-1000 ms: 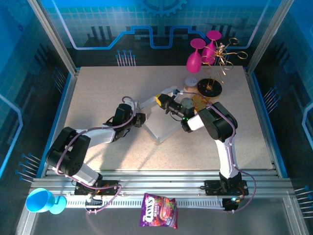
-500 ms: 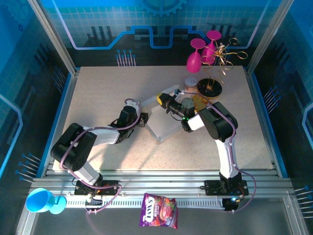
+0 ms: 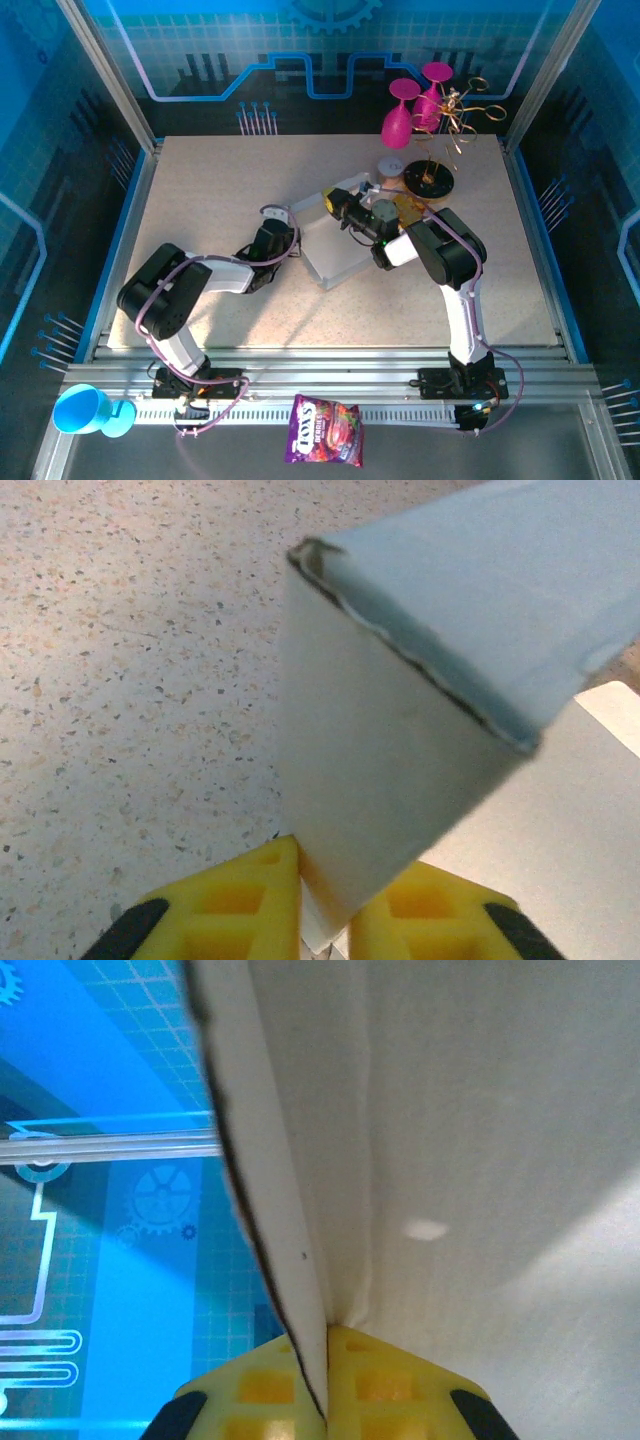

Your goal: Fold the paper box

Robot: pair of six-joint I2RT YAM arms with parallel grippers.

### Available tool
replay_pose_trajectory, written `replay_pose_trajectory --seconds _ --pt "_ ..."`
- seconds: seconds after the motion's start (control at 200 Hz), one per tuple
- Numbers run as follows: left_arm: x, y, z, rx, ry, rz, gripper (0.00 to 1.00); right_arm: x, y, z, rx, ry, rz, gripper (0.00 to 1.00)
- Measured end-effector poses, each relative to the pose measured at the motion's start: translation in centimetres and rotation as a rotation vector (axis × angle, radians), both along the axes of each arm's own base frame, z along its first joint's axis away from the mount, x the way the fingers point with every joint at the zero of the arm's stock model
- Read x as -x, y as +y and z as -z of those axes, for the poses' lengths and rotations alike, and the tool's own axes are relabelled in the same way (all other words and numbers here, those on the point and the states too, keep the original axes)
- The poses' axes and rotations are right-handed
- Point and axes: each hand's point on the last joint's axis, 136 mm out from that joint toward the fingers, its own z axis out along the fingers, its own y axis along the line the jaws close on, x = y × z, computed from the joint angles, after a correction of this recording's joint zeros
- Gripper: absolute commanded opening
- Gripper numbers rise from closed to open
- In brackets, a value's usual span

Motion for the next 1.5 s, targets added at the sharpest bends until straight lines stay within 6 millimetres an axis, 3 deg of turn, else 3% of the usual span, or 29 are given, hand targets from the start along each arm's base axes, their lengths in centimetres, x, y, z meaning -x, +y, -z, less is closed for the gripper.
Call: replay_pose_trajectory --seconds 0.15,0.6,0.981,1.026,1.131,1.226,1.316,1.411,1.501 --pt "-0.6 0.0 0.0 -0.017 -0.017 -0.034 0.00 -0.3 -0.3 -0.3 -0.007 -0.009 0.025 0.00" --pt "-1.7 -0.1 0.0 -0.123 0.065 -0.174 0.00 -0.7 -1.3 0.0 -0.013 0.004 0.076 0.00" --pt "-0.8 0.5 0.0 -0.137 0.176 -0.283 0.00 0.1 -0.9 0.3 -0.013 0.036 0.091 0.00" --pt "-0.8 0.5 0.0 -0.135 0.175 -0.282 0.11 0.1 -0.9 0.3 -0.013 0.037 0.092 0.00" --pt "-0.9 0.9 0.4 -0.134 0.180 -0.281 0.23 0.2 -0.7 0.2 -0.015 0.038 0.080 0.00" --pt "-1.1 1.9 1.7 -0.147 0.204 -0.293 0.29 0.6 -0.2 0.2 -0.015 0.037 0.059 0.00" --pt "-1.6 2.1 1.5 -0.143 0.195 -0.287 0.30 0.6 -0.2 0.2 -0.018 0.039 0.063 0.00" --pt "-1.9 2.1 1.5 -0.139 0.192 -0.269 0.26 0.6 -0.3 0.2 -0.021 0.042 0.070 0.00" --pt "-2.3 2.0 1.5 -0.123 0.192 -0.255 0.11 0.5 -0.3 0.2 -0.022 0.044 0.074 0.00"
